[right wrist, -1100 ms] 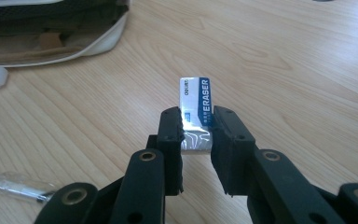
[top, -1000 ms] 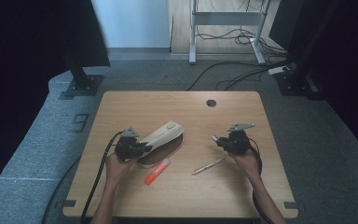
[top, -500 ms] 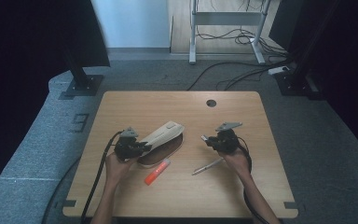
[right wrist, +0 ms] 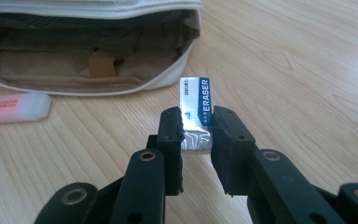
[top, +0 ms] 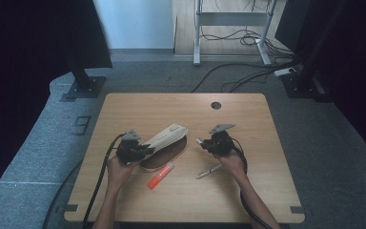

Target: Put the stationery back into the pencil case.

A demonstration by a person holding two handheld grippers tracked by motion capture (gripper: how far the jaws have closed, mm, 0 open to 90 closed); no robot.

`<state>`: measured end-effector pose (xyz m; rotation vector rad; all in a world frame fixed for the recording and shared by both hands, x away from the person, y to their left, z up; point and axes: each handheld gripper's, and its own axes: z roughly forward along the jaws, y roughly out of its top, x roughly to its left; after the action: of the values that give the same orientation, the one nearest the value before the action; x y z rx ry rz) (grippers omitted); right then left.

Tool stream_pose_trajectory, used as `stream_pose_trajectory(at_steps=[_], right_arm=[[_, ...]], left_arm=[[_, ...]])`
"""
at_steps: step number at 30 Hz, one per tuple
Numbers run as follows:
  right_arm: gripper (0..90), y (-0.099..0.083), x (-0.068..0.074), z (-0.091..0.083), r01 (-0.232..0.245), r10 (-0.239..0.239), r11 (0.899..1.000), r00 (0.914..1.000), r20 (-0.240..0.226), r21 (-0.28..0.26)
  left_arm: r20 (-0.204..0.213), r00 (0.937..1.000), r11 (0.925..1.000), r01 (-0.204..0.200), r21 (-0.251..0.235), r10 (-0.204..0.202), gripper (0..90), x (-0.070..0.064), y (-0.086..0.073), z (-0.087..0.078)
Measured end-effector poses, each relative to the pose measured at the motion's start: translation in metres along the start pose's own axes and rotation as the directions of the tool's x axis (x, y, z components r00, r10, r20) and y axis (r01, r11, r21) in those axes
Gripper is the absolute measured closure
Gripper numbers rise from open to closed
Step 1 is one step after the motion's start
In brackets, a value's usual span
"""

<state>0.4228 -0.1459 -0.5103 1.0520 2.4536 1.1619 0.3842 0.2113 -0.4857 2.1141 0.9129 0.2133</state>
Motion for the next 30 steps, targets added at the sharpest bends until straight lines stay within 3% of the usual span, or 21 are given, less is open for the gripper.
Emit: stream_pose_trajectory(at_steps=[30], right_arm=[[72.0, 0.032, 0.030, 0.051, 0.070, -0.068, 0.997, 0.9970, -0.036, 0.038]], left_arm=[[0.002, 1.0000, 1.0000, -0.005, 0.000, 0.005, 76.3, -0.001, 0.000, 0.000]])
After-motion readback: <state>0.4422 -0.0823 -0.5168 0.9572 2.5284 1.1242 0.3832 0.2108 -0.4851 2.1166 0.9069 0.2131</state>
